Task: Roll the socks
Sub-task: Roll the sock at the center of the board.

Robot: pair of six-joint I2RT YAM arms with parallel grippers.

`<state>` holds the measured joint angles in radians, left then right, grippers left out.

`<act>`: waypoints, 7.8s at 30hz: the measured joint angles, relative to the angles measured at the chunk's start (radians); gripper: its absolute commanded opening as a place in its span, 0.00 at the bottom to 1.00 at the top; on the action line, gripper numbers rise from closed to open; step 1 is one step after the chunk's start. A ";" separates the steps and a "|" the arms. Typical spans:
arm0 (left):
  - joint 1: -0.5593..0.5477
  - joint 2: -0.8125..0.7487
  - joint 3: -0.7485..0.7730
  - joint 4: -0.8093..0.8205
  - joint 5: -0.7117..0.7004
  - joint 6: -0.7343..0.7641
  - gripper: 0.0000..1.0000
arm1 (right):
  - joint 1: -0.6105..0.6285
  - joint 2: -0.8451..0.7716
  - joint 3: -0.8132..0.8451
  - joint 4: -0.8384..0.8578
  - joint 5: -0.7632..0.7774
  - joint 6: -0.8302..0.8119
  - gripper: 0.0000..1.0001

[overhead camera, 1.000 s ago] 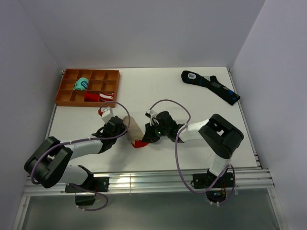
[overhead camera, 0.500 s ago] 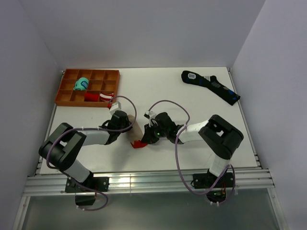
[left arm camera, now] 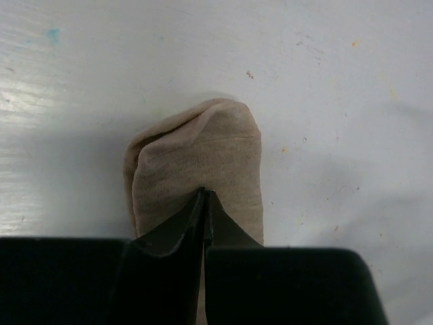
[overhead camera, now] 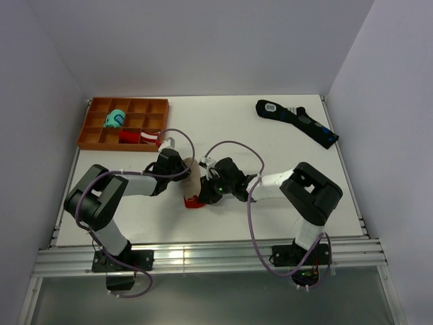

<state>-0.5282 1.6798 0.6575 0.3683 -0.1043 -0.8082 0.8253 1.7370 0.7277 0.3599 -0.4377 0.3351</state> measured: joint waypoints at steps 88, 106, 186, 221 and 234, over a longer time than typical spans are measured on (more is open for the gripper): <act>-0.471 -0.622 -0.485 -0.089 -0.514 -0.132 0.40 | -0.084 0.265 0.385 -0.394 -0.229 0.166 0.01; -0.472 -0.533 -0.474 -0.059 -0.534 -0.143 0.42 | -0.086 0.269 0.385 -0.389 -0.237 0.166 0.01; -0.348 -0.318 -0.228 -0.175 -0.225 -0.200 0.06 | -0.133 0.074 -0.011 0.069 -0.121 0.270 0.37; -0.187 -0.274 -0.163 -0.260 0.160 -0.154 0.04 | -0.089 -0.206 -0.392 0.640 0.041 0.186 0.46; -0.169 -0.268 -0.142 -0.314 0.223 -0.146 0.04 | -0.040 -0.013 -0.411 0.838 0.039 0.169 0.46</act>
<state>-0.6968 1.4120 0.5156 0.0544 0.1188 -0.9546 0.7853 1.7241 0.3168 1.1980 -0.3992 0.5037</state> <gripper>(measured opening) 0.173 0.459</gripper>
